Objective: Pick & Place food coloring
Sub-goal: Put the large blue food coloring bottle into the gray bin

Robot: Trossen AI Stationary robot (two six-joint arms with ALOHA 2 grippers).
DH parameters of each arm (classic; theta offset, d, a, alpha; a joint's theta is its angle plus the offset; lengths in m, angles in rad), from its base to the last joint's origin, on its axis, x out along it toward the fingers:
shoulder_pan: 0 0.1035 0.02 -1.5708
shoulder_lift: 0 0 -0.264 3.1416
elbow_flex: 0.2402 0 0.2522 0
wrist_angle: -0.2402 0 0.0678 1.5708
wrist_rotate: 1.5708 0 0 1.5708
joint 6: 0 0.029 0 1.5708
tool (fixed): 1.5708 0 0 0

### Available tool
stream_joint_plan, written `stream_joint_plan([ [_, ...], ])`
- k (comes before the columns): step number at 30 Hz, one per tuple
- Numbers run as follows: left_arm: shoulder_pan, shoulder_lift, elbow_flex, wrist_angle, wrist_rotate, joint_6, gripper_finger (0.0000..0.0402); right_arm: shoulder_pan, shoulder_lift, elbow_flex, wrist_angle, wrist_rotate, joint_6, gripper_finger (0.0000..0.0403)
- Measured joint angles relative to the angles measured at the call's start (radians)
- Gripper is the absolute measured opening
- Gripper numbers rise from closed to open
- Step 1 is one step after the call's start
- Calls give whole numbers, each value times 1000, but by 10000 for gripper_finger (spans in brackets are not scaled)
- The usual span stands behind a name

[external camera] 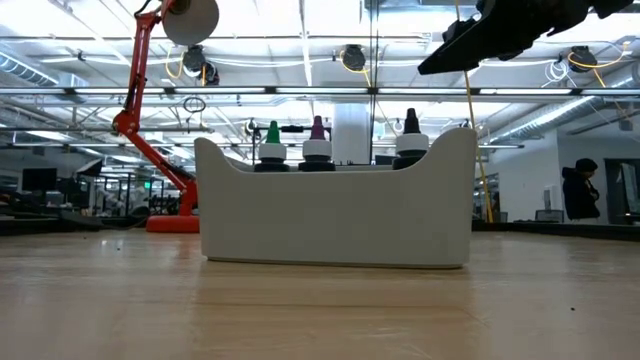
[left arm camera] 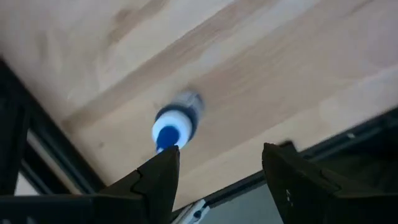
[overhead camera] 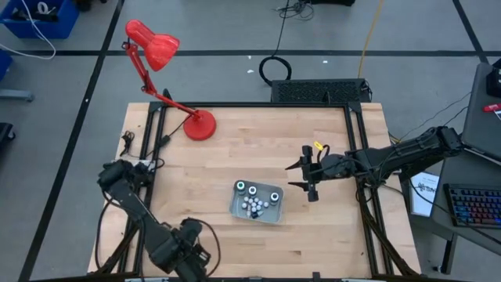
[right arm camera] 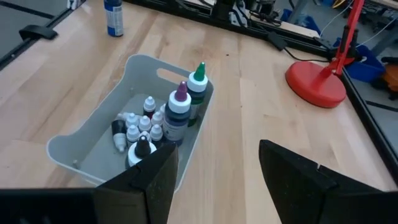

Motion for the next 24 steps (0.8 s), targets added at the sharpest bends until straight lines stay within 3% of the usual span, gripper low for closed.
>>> stream_joint_plan([
  [11, -21, 0, -129, 155, 32, -83, 230, 0, 0, 0, 2, 0, -16, 212],
  [16, -16, 0, -160, 153, 102, -59, 230, 0, 0, 0, 2, 0, -13, 212],
  [24, -2, -1, -152, 170, 110, 9, 230, 0, 0, 0, 2, 0, -5, 212],
])
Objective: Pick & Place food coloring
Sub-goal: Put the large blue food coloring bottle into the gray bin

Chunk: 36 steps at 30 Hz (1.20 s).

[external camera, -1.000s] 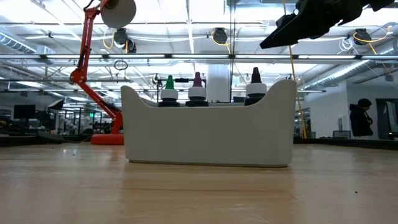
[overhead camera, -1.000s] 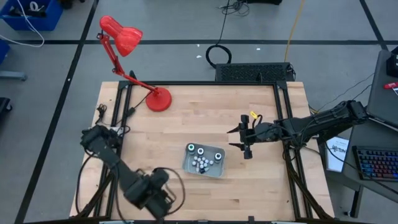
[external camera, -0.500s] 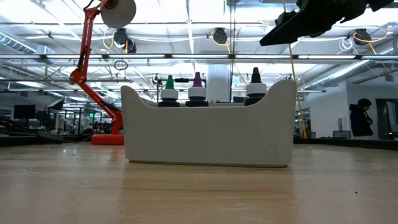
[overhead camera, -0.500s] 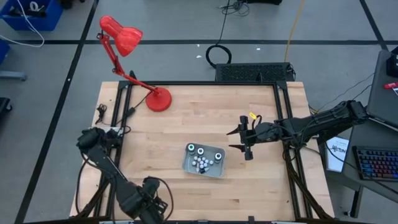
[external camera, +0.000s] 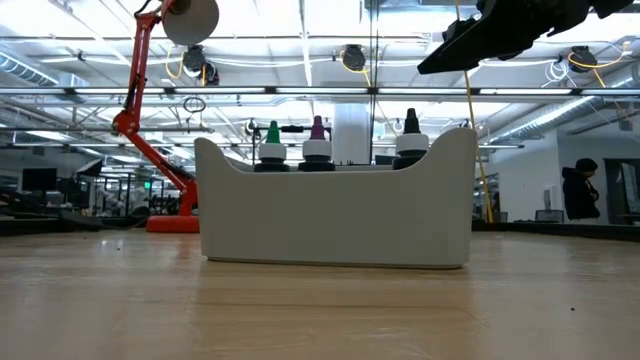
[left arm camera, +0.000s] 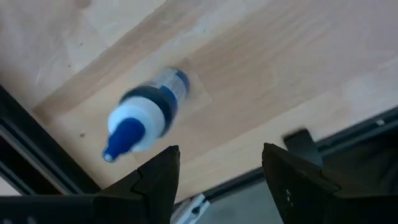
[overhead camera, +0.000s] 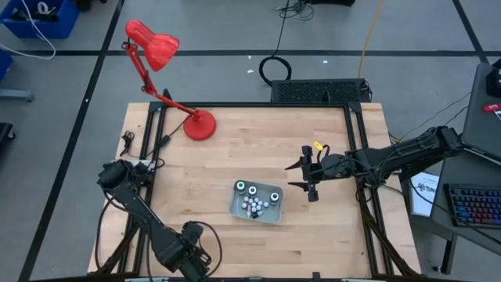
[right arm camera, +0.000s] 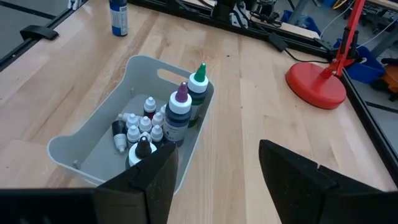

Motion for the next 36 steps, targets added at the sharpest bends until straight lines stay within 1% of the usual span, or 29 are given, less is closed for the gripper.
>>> stream_joint_plan([
  [4, 7, 0, 31, -16, 22, 6, 230, 0, 0, 0, 0, 0, 4, 212],
  [7, 8, -1, 63, -76, -1, 5, 230, 0, 0, 0, 0, 0, 8, 212],
  [14, 2, 0, 69, -197, 11, -20, 230, 0, 0, 0, -3, 0, 8, 212],
  [19, 2, 0, 69, -198, -31, -21, 230, 0, 0, -1, -5, -1, 15, 212],
  [31, -3, 0, 69, -201, -86, -27, 230, 0, 0, -1, -5, -15, 16, 212],
  [36, -2, 0, 69, -199, -66, -17, 230, 0, 0, -1, -5, -46, 16, 212],
])
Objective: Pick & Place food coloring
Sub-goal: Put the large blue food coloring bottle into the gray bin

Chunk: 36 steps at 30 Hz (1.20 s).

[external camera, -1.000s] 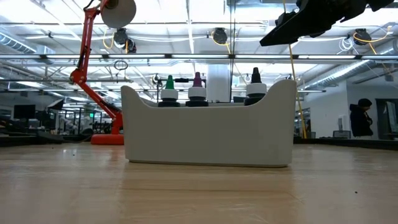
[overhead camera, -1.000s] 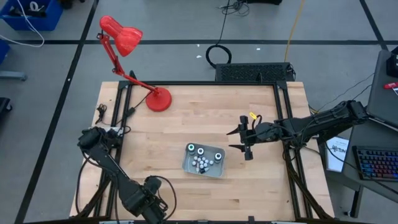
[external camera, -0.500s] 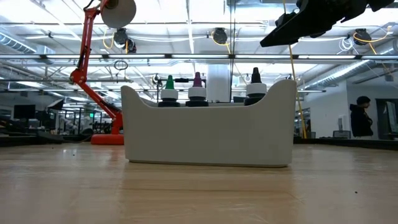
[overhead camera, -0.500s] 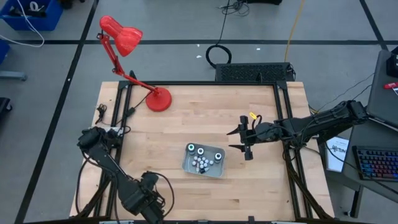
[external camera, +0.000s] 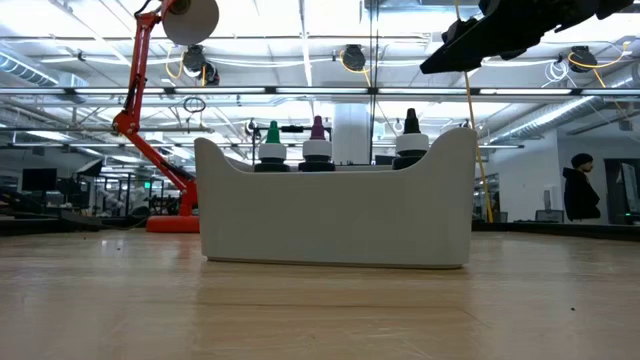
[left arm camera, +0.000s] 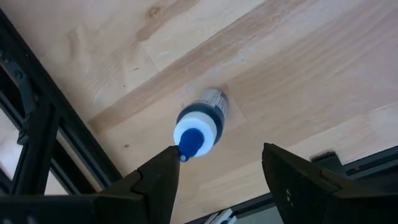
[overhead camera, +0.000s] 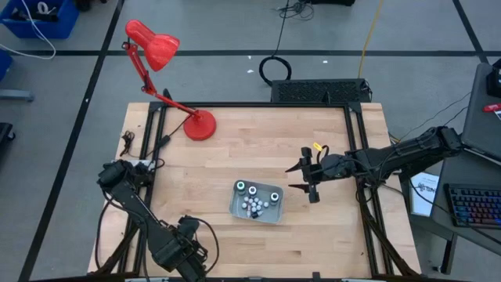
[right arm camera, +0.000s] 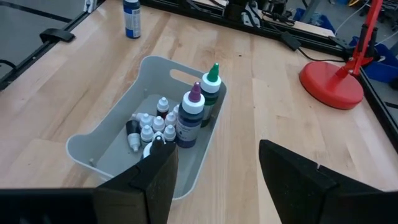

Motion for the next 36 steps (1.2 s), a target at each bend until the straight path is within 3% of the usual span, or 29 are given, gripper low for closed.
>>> stream_joint_plan([
  [27, 0, 1, -1, -22, 1, -12, 230, 0, 0, 0, 0, -6, 18, 212],
  [36, 1, 1, -100, 58, 56, 4, 230, 0, 0, 0, 0, -6, 18, 212],
])
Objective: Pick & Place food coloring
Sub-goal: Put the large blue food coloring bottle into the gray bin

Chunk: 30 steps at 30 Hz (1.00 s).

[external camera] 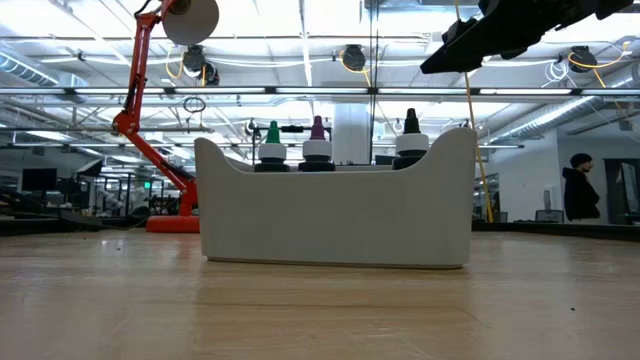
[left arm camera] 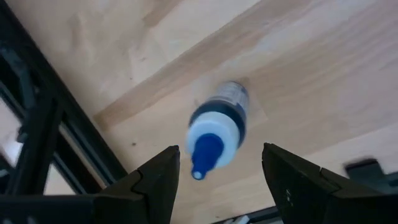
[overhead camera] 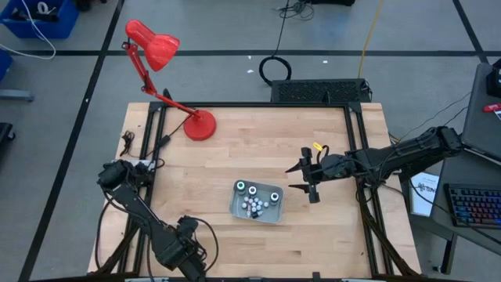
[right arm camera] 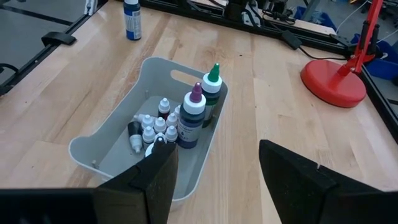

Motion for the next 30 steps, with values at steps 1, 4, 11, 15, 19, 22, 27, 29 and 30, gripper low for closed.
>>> stream_joint_plan([
  [1, 0, 0, -1, 5, -1, 0, 230, 0, 0, 0, 0, 0, 0, 212],
  [4, 0, 0, -1, 4, -12, 9, 230, 0, 0, 0, 0, 0, 0, 212],
  [11, 0, 0, -1, 4, -19, -7, 230, 0, 0, 0, 0, 0, 0, 212],
  [15, 0, 0, -1, 5, -25, -14, 230, 0, 0, 0, 0, 0, 1, 212],
  [19, 0, 0, -1, 5, -29, -24, 230, 0, 0, 0, 0, -1, 1, 212],
  [22, 0, 0, -1, 7, -32, -28, 230, 0, 0, 0, 0, -1, 1, 212],
  [27, 0, 0, -31, 46, -12, -27, 230, 0, 0, 0, 0, -1, 1, 212],
  [29, 0, 0, -58, 75, 16, -20, 230, 0, 0, 0, 0, -1, 1, 212],
  [30, 0, 0, -67, 82, 28, -12, 230, 0, 0, 0, 0, -1, 1, 212],
])
